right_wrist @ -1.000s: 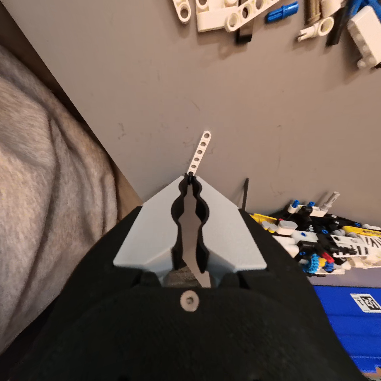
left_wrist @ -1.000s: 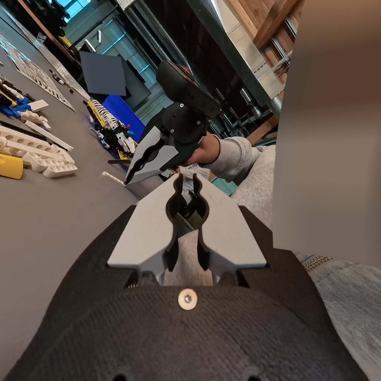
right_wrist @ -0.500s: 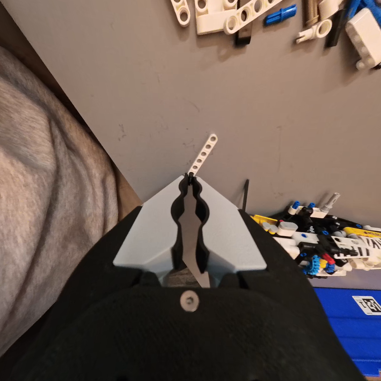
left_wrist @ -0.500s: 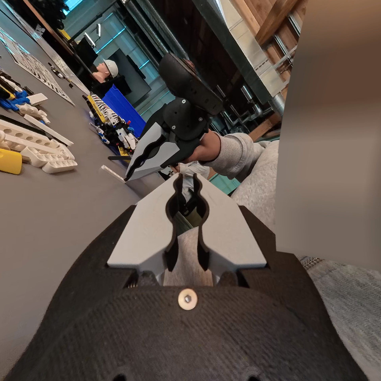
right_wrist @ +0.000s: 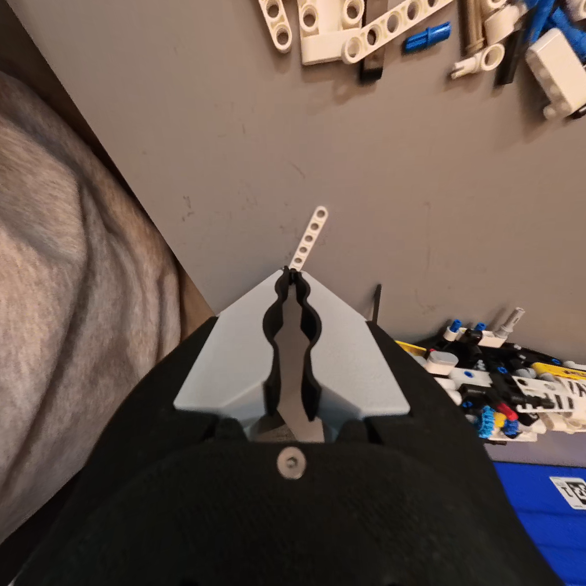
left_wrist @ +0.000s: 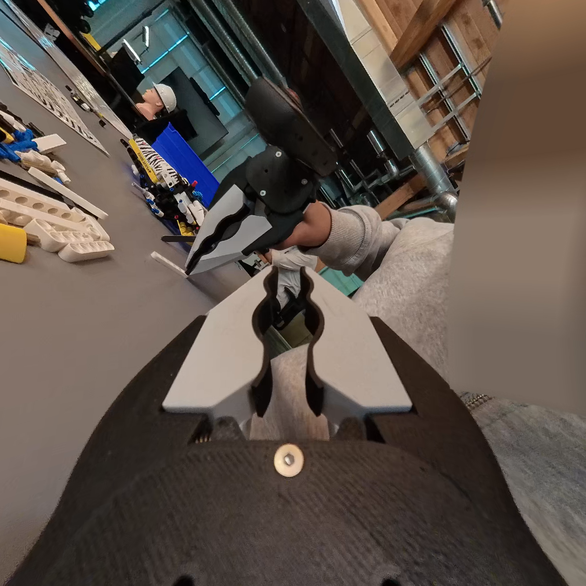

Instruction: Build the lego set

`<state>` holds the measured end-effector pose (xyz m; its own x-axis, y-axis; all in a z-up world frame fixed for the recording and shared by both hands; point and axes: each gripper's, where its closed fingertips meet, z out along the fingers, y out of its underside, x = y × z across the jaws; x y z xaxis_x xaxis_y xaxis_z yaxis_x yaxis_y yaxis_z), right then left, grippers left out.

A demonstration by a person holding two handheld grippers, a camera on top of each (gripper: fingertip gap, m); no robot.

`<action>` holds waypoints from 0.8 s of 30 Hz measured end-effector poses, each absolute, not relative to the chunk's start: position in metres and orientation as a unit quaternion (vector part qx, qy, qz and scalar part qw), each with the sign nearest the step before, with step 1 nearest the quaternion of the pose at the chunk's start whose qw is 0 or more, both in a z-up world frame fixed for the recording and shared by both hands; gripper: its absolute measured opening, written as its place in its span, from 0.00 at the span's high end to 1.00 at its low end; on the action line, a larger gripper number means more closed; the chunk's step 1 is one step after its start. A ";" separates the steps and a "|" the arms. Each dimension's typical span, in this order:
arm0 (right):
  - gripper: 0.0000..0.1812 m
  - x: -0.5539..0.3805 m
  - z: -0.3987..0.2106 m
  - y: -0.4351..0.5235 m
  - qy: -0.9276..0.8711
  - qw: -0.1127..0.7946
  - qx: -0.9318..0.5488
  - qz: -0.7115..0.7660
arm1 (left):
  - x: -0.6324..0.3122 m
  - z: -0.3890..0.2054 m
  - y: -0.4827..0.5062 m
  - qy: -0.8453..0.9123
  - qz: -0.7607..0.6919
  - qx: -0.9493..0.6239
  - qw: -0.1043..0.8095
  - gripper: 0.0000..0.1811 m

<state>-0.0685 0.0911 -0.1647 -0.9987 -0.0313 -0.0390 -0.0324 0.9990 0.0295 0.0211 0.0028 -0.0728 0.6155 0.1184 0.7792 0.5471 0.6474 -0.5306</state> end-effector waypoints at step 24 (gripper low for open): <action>0.98 -0.014 -0.101 0.067 0.863 -0.259 -0.249 -0.355 | -0.012 -0.085 0.057 -0.499 0.022 -0.512 0.698 0.85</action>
<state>-0.0136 0.0669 -0.1012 -0.7423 -0.2453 0.6236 -0.6129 0.6246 -0.4839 -0.0120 0.0569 -0.0847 0.5001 0.5429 0.6747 0.4803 0.4744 -0.7377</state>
